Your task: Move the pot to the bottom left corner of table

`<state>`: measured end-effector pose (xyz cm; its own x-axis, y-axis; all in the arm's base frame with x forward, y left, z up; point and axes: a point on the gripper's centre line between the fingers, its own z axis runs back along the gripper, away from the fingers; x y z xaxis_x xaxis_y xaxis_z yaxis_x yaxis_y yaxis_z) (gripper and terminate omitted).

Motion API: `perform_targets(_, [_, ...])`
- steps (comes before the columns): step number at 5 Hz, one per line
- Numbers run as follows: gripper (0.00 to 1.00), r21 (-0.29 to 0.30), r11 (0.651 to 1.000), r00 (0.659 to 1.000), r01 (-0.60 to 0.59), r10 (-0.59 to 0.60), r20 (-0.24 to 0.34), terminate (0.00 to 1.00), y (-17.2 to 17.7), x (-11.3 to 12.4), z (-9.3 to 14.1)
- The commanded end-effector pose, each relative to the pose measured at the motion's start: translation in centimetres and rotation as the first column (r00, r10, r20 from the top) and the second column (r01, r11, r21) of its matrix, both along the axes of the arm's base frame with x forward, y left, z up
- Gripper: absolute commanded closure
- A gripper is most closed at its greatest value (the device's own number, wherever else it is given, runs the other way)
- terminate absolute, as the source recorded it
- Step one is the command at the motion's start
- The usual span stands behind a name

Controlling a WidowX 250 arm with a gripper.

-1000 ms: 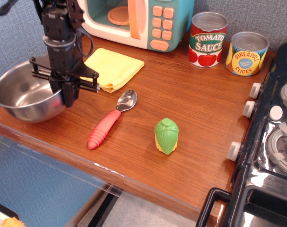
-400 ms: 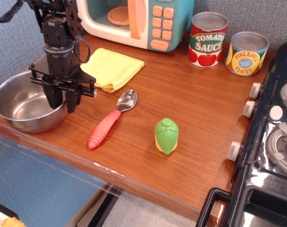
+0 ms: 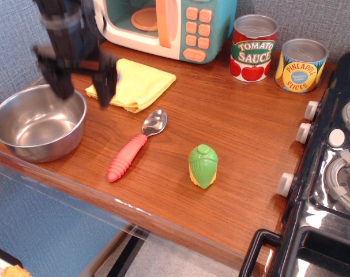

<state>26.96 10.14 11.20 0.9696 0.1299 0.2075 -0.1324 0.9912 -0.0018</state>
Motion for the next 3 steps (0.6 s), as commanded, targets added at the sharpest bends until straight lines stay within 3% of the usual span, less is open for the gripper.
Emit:
perform_targets(1, [0.0,0.054,0.991,0.992,0.124,-0.126,0.032,0.0,-2.63,-0.36,3.14])
perform_targets(2, [0.0,0.054,0.991,0.992,0.124,-0.126,0.032,0.0,-2.63,-0.36,3.14])
perform_targets(3, [0.0,0.054,0.991,0.992,0.124,-0.126,0.032,1.0,-2.63,-0.36,3.14])
